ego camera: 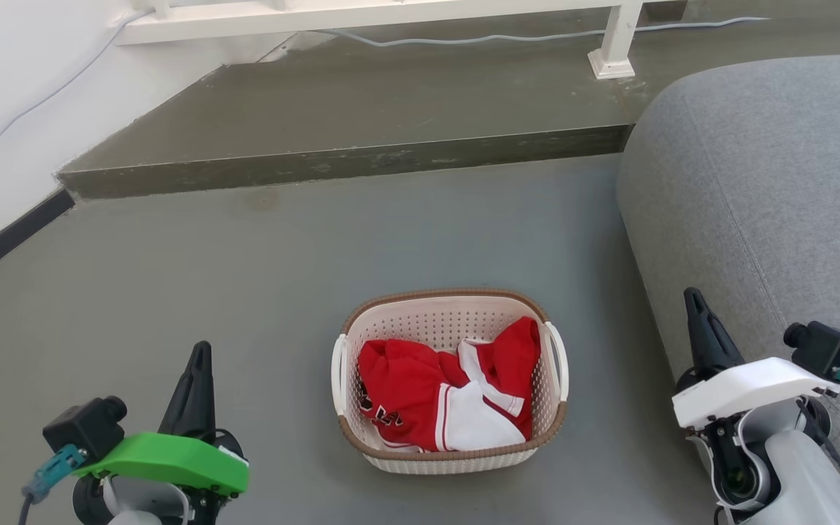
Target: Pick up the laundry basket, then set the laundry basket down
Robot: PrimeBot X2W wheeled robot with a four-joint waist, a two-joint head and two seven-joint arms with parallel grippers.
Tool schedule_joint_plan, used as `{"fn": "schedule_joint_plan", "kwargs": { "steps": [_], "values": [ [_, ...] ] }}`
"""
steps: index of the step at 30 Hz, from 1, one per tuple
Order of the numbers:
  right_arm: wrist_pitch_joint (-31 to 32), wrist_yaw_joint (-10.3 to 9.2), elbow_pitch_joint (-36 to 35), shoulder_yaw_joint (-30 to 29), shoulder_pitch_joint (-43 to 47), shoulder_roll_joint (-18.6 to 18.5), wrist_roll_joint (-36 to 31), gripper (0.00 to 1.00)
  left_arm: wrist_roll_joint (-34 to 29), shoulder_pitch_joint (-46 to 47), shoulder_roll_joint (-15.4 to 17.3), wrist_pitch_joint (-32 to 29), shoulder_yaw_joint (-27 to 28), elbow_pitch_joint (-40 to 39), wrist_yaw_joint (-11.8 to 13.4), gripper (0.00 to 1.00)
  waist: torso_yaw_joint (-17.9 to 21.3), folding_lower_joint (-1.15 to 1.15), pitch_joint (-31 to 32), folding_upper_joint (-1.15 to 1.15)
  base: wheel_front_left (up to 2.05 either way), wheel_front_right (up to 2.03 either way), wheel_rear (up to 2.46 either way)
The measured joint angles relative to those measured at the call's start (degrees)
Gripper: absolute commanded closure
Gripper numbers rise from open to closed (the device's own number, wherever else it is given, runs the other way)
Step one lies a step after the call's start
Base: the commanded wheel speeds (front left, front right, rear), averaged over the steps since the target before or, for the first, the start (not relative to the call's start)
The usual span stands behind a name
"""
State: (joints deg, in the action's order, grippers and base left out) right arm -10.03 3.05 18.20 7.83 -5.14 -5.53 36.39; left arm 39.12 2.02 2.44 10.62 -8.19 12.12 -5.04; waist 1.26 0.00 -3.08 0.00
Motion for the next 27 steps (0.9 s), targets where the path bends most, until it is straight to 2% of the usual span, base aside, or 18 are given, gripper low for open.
{"fn": "schedule_joint_plan", "kwargs": {
  "steps": [27],
  "values": [
    [5.06,1.14,-0.29,-4.69,0.00,0.94,16.47,1.00,16.03,0.01,0.02,-4.94,3.27,0.83,-0.52,1.00,-0.36,0.00,0.88,0.00,0.00,0.00,0.00]
  ]
}}
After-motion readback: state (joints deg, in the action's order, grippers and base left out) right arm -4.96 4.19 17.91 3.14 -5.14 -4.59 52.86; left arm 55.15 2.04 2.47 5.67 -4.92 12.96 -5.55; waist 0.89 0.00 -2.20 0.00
